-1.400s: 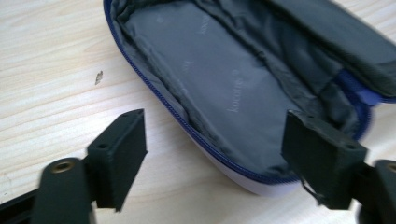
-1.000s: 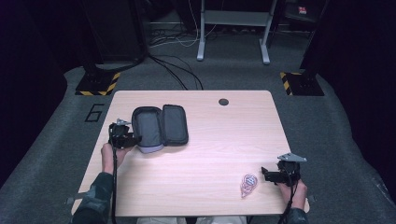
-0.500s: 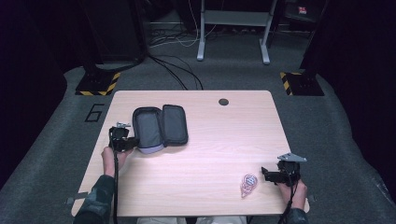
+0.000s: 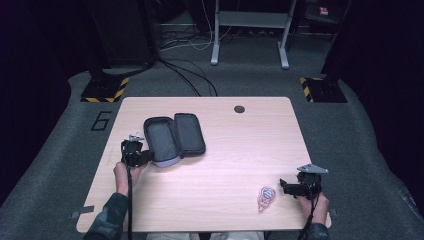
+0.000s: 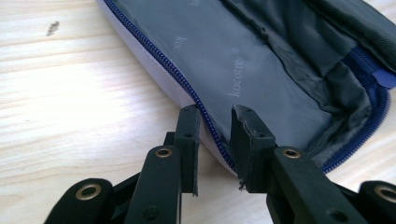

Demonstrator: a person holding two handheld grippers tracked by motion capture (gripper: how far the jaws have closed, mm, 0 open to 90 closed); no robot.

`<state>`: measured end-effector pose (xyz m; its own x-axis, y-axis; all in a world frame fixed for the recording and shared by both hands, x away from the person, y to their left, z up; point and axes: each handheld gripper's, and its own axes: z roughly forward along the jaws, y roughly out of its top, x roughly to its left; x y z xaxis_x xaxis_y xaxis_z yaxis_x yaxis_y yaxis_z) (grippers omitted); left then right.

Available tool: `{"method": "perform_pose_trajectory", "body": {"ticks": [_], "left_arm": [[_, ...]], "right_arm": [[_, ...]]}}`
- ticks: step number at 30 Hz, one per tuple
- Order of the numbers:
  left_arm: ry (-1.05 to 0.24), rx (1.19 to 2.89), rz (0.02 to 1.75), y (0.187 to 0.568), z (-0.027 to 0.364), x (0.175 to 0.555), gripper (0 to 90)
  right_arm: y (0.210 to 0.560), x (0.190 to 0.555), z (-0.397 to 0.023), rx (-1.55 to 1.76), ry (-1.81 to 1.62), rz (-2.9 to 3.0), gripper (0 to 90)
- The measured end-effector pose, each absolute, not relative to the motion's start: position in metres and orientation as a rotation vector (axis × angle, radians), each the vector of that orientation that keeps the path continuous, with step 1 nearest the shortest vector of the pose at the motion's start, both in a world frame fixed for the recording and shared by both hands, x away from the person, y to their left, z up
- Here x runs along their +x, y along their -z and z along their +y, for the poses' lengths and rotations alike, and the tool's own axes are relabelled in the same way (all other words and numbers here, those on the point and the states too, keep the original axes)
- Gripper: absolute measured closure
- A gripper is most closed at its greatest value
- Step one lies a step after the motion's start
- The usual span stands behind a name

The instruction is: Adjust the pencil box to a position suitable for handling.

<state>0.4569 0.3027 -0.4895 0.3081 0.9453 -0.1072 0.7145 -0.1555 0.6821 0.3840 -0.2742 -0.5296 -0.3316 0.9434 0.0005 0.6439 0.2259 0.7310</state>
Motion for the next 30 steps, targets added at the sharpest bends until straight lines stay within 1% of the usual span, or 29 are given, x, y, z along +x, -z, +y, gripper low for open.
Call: {"method": "perform_pose_trajectory", "body": {"ticks": [4, 8, 14, 15, 18, 23, 25, 26, 30], "left_arm": [[-0.451, 1.944, 1.452, 0.49, 0.296, 0.452, 73.0], [-0.423, 1.955, 1.445, 0.492, 0.289, 0.448, 75.9], [-0.41, 1.93, 1.432, 0.493, 0.278, 0.441, 75.9], [-0.404, 1.948, 1.426, 0.492, 0.279, 0.439, 75.9], [-0.386, 1.892, 1.441, 0.495, 0.275, 0.435, 74.9], [-0.344, 1.848, 1.44, 0.497, 0.263, 0.426, 72.4], [-0.311, 1.862, 1.419, 0.496, 0.26, 0.423, 70.1], [-0.292, 1.891, 1.396, 0.495, 0.258, 0.422, 67.5], [-0.324, 1.916, 1.375, 0.49, 0.255, 0.419, 48.5]], "right_arm": [[0.53, 0.384, -0.274, 1.459, -0.895, 2.058, 4.2], [0.53, 0.384, -0.274, 1.46, -0.895, 2.059, 4.2], [0.53, 0.384, -0.274, 1.459, -0.894, 2.057, 4.5], [0.53, 0.384, -0.274, 1.459, -0.896, 2.061, 4.5], [0.53, 0.384, -0.274, 1.457, -0.897, 2.059, 4.6], [0.53, 0.384, -0.274, 1.457, -0.897, 2.06, 4.6], [0.53, 0.384, -0.274, 1.46, -0.897, 2.058, 4.6], [0.53, 0.384, -0.274, 1.461, -0.897, 2.058, 4.6], [0.53, 0.384, -0.274, 1.462, -0.897, 2.058, 4.6]]}}
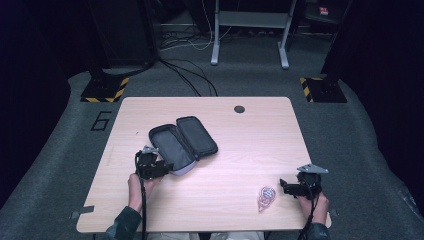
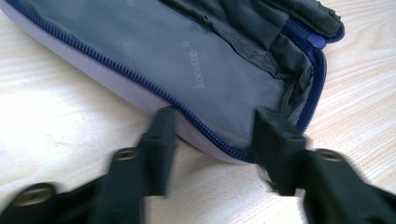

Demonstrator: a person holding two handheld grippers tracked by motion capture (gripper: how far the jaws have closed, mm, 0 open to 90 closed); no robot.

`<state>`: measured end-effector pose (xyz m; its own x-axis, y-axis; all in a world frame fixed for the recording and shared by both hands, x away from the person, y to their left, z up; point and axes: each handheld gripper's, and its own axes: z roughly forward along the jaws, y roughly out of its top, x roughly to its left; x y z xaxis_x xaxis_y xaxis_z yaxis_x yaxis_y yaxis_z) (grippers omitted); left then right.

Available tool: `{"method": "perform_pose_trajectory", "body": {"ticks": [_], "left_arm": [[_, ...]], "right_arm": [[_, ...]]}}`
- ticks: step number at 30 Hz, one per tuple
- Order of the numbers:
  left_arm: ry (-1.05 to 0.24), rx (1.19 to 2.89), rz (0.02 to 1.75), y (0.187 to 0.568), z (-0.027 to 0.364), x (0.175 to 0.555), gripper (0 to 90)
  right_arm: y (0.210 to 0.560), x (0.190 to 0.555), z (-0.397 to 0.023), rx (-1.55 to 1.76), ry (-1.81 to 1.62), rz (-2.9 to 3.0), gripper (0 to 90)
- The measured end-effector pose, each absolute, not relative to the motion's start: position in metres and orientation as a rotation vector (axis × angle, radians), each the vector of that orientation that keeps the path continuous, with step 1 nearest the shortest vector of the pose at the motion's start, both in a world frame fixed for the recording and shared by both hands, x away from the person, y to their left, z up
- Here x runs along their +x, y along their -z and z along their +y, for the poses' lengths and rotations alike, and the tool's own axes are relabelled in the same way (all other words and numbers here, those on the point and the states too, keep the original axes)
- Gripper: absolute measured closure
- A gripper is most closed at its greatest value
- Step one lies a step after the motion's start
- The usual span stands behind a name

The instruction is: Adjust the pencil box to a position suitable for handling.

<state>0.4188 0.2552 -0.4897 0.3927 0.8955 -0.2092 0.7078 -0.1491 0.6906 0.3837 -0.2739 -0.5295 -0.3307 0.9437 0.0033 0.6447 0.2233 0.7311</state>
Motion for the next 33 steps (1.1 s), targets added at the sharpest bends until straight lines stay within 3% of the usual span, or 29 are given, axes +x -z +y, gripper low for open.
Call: {"method": "perform_pose_trajectory", "body": {"ticks": [5, 14, 27, 33], "left_arm": [[-0.371, 1.888, 1.404, 0.482, 0.269, 0.426, 35.0], [-0.378, 1.838, 1.459, 0.475, 0.293, 0.456, 33.4], [-0.257, 1.832, 1.49, 0.487, 0.299, 0.472, 69.7], [-0.209, 1.804, 1.502, 0.491, 0.296, 0.464, 76.4]], "right_arm": [[0.53, 0.384, -0.274, 1.46, -0.898, 2.059, 4.7], [0.53, 0.384, -0.274, 1.461, -0.897, 2.059, 4.7], [0.53, 0.384, -0.274, 1.461, -0.898, 2.057, 4.8], [0.53, 0.384, -0.274, 1.46, -0.898, 2.057, 4.8]]}}
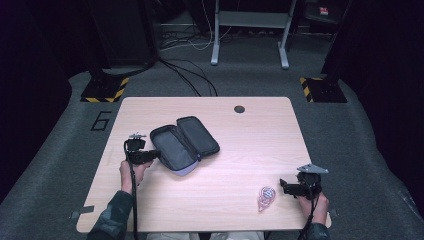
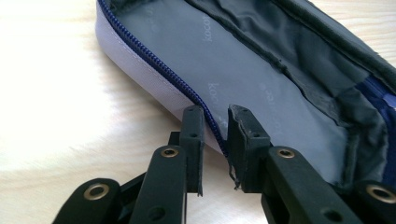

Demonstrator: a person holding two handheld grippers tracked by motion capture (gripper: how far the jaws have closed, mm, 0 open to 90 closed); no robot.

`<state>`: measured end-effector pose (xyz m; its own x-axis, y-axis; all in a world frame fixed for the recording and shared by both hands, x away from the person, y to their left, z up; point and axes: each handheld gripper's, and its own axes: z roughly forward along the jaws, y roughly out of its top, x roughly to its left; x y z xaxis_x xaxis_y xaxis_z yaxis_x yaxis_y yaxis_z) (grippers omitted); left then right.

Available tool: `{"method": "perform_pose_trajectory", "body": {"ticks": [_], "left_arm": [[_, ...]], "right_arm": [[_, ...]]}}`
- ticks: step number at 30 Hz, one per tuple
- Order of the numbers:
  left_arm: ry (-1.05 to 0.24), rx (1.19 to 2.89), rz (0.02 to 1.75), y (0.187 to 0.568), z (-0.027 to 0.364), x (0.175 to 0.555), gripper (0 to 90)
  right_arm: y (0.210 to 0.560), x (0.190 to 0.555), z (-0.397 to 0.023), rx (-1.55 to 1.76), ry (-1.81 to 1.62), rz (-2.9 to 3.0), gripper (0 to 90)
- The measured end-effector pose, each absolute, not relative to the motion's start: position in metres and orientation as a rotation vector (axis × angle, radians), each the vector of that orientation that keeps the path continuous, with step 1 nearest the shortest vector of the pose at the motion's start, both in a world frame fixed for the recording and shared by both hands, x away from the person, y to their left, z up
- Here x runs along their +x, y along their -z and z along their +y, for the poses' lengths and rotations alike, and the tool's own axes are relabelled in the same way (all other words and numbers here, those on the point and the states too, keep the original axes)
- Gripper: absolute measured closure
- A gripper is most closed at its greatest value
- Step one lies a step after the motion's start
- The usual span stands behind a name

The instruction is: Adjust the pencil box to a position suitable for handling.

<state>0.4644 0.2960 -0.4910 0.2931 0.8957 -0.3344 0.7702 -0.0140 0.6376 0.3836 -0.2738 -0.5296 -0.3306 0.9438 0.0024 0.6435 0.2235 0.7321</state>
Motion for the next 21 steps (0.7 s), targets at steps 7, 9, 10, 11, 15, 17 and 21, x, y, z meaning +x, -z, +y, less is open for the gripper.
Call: {"method": "perform_pose_trajectory", "body": {"ticks": [7, 9, 10, 11, 15, 17, 21], "left_arm": [[-0.185, 1.783, 1.479, 0.495, 0.286, 0.452, 75.2], [-0.171, 1.786, 1.469, 0.495, 0.282, 0.448, 74.4], [-0.174, 1.79, 1.464, 0.495, 0.28, 0.446, 74.0], [-0.175, 1.794, 1.456, 0.495, 0.278, 0.445, 73.7], [-0.183, 1.81, 1.432, 0.497, 0.269, 0.438, 73.7], [-0.176, 1.821, 1.425, 0.498, 0.264, 0.436, 73.7], [-0.179, 1.859, 1.393, 0.499, 0.253, 0.43, 73.7]], "right_arm": [[0.53, 0.384, -0.274, 1.46, -0.898, 2.057, 4.9], [0.53, 0.384, -0.274, 1.46, -0.898, 2.057, 4.9], [0.53, 0.384, -0.274, 1.459, -0.898, 2.057, 4.9], [0.53, 0.384, -0.274, 1.46, -0.898, 2.057, 4.9], [0.53, 0.384, -0.274, 1.46, -0.898, 2.057, 4.9], [0.53, 0.384, -0.274, 1.459, -0.898, 2.057, 4.9], [0.53, 0.384, -0.274, 1.46, -0.898, 2.057, 4.9]]}}
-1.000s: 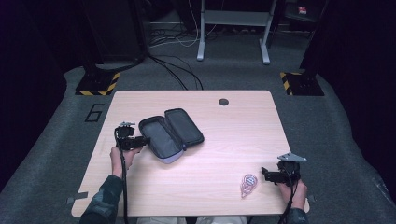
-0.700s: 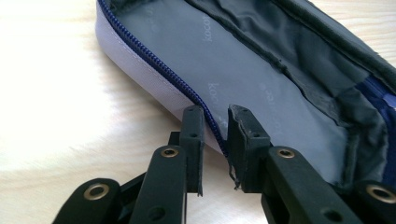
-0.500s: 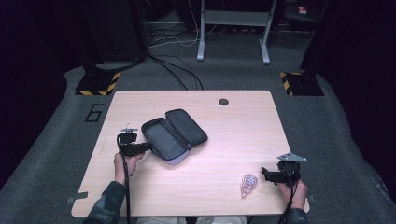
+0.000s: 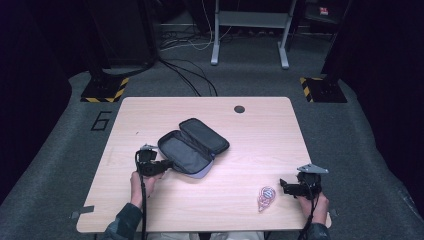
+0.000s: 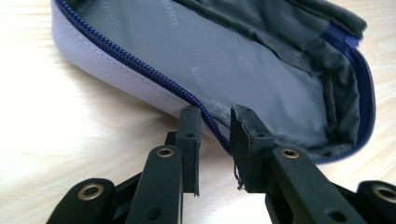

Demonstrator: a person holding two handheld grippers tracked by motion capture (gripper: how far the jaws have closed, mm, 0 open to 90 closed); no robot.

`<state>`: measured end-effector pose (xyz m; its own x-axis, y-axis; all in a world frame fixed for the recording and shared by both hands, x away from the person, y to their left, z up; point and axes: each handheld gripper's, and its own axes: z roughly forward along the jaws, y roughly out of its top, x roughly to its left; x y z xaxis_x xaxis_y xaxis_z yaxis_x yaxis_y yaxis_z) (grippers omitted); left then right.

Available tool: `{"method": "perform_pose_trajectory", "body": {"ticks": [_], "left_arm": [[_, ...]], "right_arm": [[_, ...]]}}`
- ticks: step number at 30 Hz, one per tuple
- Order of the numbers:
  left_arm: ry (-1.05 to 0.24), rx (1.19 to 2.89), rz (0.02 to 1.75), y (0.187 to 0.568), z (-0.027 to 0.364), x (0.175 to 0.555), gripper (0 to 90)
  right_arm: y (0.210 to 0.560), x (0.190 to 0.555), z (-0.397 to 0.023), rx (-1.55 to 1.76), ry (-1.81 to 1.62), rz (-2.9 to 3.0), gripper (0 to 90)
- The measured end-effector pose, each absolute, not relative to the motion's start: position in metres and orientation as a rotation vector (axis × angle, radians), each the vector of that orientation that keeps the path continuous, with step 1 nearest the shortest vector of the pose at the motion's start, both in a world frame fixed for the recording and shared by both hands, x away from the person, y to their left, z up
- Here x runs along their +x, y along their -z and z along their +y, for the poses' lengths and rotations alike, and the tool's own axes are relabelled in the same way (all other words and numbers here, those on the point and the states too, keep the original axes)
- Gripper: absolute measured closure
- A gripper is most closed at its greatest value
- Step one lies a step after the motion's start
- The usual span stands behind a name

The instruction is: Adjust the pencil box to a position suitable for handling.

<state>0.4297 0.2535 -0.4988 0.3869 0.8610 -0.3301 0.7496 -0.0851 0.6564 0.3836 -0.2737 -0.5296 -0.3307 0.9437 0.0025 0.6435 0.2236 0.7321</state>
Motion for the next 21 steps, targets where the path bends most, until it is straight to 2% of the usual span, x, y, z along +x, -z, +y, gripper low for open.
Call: {"method": "perform_pose_trajectory", "body": {"ticks": [13, 14, 16, 21], "left_arm": [[-0.159, 1.871, 1.323, 0.499, 0.227, 0.413, 72.0], [-0.176, 1.873, 1.326, 0.497, 0.229, 0.413, 69.2], [-0.199, 1.886, 1.324, 0.492, 0.234, 0.414, 57.6], [-0.272, 1.88, 1.333, 0.475, 0.252, 0.421, 43.4]], "right_arm": [[0.53, 0.384, -0.274, 1.459, -0.899, 2.058, 5.2], [0.53, 0.384, -0.274, 1.459, -0.899, 2.058, 5.2], [0.53, 0.384, -0.274, 1.458, -0.899, 2.059, 5.2], [0.53, 0.384, -0.274, 1.459, -0.899, 2.059, 5.2]]}}
